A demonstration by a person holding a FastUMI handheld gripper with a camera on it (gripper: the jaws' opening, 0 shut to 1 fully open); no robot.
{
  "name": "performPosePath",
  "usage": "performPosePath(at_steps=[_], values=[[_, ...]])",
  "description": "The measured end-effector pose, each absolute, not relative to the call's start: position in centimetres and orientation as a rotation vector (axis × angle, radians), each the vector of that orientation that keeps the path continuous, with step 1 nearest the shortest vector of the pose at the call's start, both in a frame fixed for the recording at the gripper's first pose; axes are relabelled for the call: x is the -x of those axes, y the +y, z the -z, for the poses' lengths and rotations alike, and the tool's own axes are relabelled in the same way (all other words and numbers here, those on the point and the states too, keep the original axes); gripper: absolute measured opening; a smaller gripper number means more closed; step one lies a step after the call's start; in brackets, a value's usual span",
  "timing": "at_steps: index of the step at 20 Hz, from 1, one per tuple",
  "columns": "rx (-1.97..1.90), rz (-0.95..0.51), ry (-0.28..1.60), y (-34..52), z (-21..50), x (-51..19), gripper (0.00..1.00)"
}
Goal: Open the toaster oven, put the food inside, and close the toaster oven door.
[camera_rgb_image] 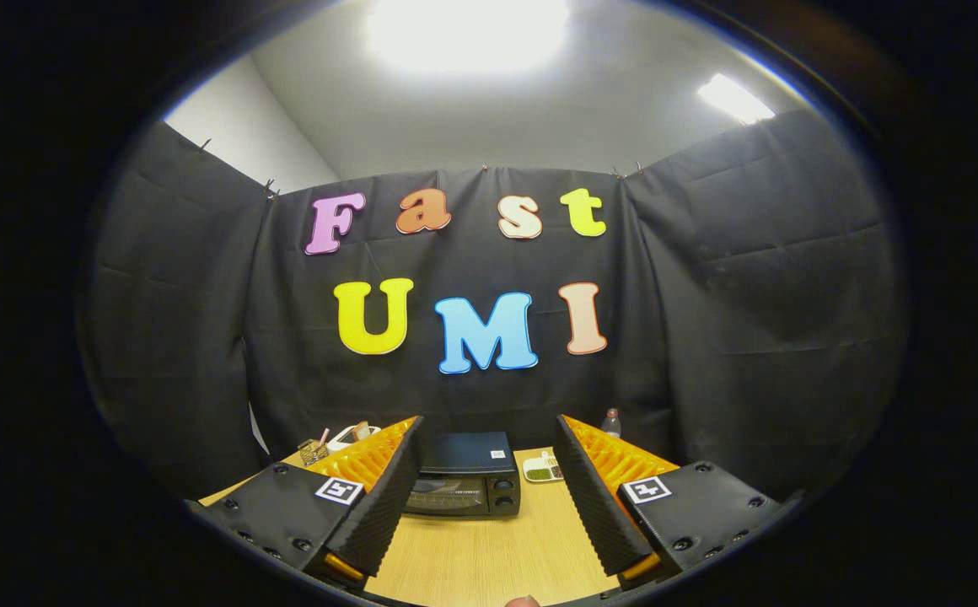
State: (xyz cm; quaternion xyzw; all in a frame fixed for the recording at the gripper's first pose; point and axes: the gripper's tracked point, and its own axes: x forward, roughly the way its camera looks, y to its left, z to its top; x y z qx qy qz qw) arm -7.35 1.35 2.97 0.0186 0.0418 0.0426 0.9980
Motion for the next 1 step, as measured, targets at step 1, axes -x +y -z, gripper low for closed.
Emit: performPosePath(at_steps=[1], values=[[-0.036,-0.087,0.080,1.34,-3.13,7.10,0.96]])
